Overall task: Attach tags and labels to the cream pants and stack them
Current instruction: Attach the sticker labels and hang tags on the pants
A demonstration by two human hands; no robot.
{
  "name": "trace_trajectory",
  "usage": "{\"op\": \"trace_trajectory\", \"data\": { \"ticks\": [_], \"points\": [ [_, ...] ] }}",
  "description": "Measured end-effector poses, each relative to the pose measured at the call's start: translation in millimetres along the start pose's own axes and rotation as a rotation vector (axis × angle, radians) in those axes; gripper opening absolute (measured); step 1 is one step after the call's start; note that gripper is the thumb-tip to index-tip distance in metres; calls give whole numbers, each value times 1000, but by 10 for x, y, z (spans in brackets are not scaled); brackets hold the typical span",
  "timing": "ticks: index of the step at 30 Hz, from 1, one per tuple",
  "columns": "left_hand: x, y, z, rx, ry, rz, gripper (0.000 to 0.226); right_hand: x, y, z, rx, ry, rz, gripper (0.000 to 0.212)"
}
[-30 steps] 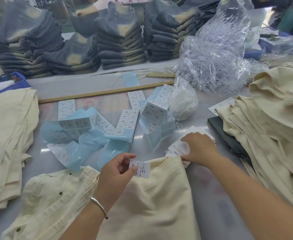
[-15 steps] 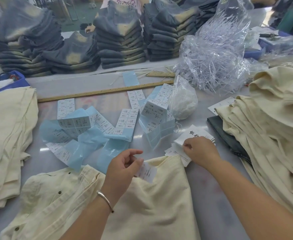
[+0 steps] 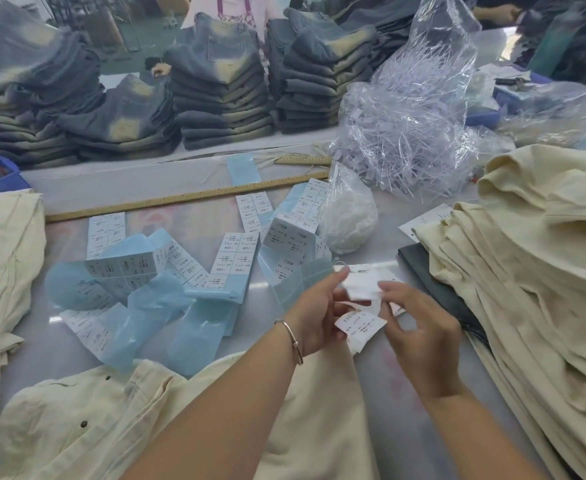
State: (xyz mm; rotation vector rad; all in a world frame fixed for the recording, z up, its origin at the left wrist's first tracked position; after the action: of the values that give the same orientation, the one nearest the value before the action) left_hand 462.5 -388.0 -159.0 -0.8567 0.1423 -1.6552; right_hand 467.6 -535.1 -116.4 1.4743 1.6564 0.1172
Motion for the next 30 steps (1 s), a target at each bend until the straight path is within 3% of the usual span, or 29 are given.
{"op": "trace_trajectory", "data": {
  "ticks": [3, 4, 7, 10, 13, 20, 30],
  "points": [
    [-20, 57, 51, 70, 94, 36, 18, 18, -28, 49, 81, 157, -151, 12],
    [-13, 22, 89, 101, 202, 48, 16, 16, 0, 57, 166, 215, -205, 6],
    [114, -167, 188, 185, 519, -27, 19, 44, 159, 2, 405, 557, -444, 19],
    [334, -462, 310, 290, 691, -227, 37, -17, 327, -220, 400, 864, -641, 37],
    [458, -747, 470, 379, 699, -293, 36, -105, 389, -475, 294, 975, -768, 31],
    [597, -1103, 624, 453, 769, -297, 42, -281, 459, -791, 148, 920, -837, 34],
    [643, -1274, 667, 510, 814, -272, 42, -223, 404, -853, 252, 1224, -897, 60]
  ]
}}
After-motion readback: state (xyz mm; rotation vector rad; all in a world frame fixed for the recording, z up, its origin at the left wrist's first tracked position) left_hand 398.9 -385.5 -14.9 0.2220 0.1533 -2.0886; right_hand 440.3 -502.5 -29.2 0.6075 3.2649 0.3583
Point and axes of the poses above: each hand's wrist, its own y-axis towards the middle knuckle, its own x-axis out of the palm, z = x × y, the point moved 5 cm from there along y, towards the middle knuckle, and after that the axes turned 12 degrees about -z, right-handed, at the moved point
